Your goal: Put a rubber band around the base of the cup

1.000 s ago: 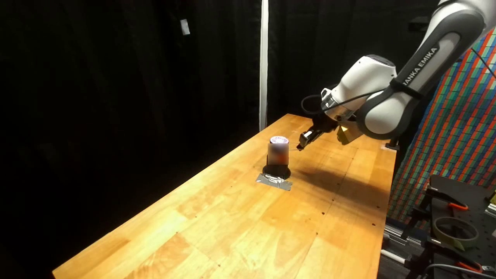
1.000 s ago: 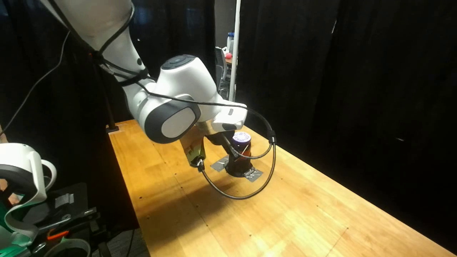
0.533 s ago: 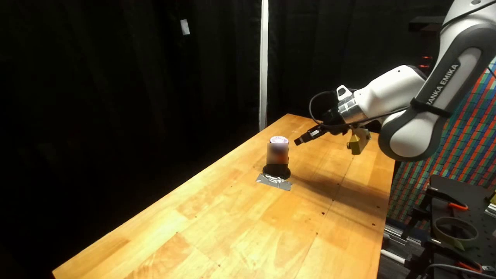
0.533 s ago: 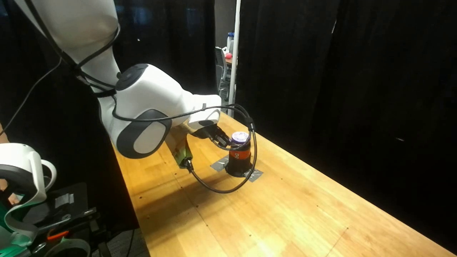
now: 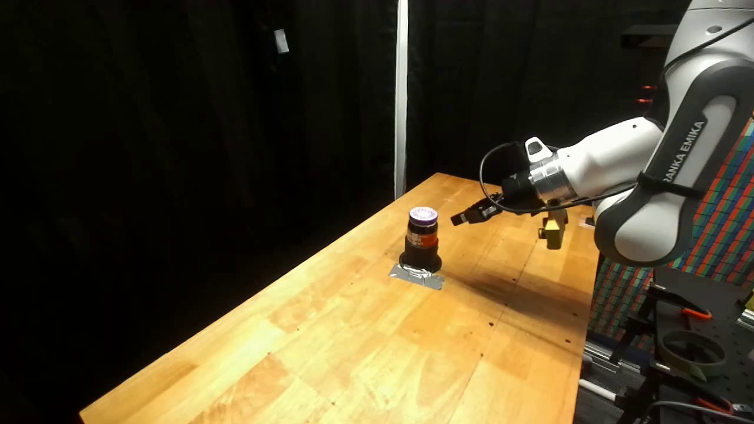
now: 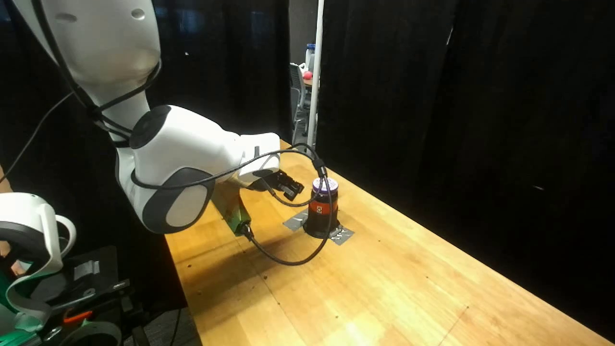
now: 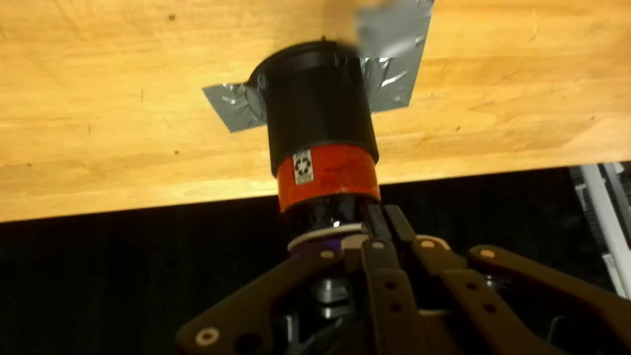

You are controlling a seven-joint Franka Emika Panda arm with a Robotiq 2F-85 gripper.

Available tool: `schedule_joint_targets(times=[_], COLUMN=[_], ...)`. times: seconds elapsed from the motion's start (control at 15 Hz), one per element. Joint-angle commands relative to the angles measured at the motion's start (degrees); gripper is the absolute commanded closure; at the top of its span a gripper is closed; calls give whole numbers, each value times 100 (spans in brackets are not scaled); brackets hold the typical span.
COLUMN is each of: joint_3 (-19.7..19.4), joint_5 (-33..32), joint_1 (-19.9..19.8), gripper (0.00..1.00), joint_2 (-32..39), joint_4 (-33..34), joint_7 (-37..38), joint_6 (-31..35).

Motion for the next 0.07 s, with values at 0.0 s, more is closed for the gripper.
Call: schedule_joint_targets(times=[0.0], joint_3=[419], joint_5=[-1175], joint_1=[-748], gripper=[62], joint_2=[-484], joint_4=[-74], joint_7=[506], joint_6=[-1490])
